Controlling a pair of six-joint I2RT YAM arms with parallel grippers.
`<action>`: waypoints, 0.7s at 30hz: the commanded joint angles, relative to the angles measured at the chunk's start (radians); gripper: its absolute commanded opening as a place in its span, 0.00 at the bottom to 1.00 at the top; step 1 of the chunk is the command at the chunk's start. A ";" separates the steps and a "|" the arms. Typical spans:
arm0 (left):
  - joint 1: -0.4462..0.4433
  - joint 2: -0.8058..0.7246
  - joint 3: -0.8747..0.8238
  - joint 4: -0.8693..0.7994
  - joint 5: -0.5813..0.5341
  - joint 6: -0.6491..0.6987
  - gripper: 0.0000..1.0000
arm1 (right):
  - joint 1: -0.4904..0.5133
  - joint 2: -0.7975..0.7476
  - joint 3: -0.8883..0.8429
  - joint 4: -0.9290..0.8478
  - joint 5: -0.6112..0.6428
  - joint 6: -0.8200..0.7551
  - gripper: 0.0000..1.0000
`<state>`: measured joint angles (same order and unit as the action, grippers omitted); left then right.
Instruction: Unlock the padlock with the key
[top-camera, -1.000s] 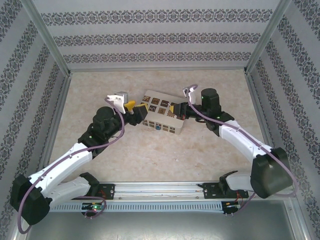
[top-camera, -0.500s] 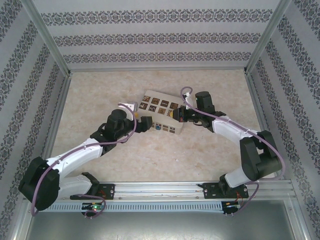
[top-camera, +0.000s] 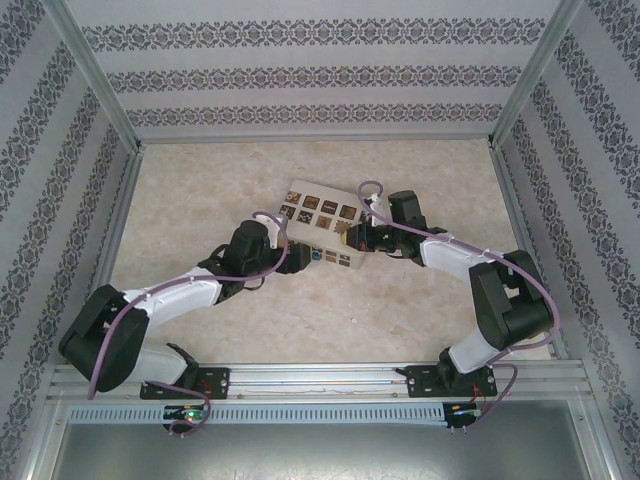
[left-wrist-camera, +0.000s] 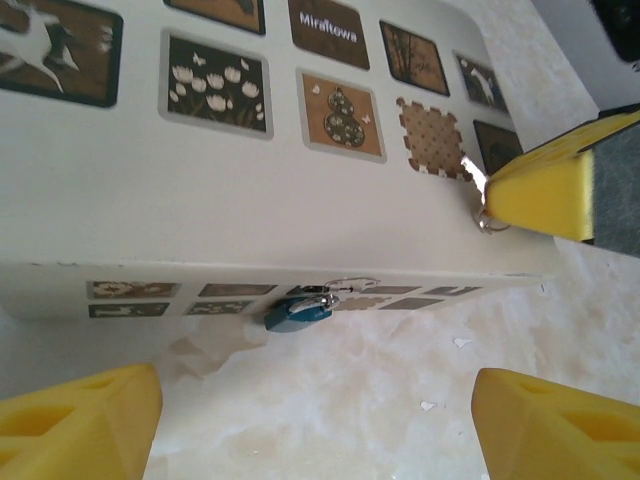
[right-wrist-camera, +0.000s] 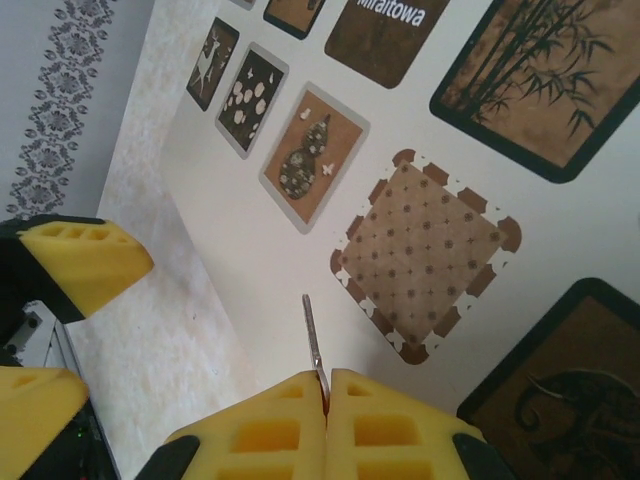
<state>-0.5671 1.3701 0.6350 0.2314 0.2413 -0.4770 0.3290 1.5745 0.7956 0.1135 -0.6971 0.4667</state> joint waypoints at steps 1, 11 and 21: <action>0.010 0.023 0.032 0.039 0.046 -0.016 0.80 | -0.008 0.020 -0.029 0.012 0.014 -0.010 0.00; 0.013 0.095 0.017 0.143 0.080 -0.028 0.73 | 0.001 0.051 -0.074 0.070 -0.001 0.018 0.00; 0.042 0.175 0.015 0.204 0.124 -0.041 0.67 | 0.026 0.065 -0.085 0.104 0.001 0.040 0.00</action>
<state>-0.5415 1.5234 0.6388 0.3782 0.3351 -0.5091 0.3382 1.5944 0.7471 0.2680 -0.7231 0.4984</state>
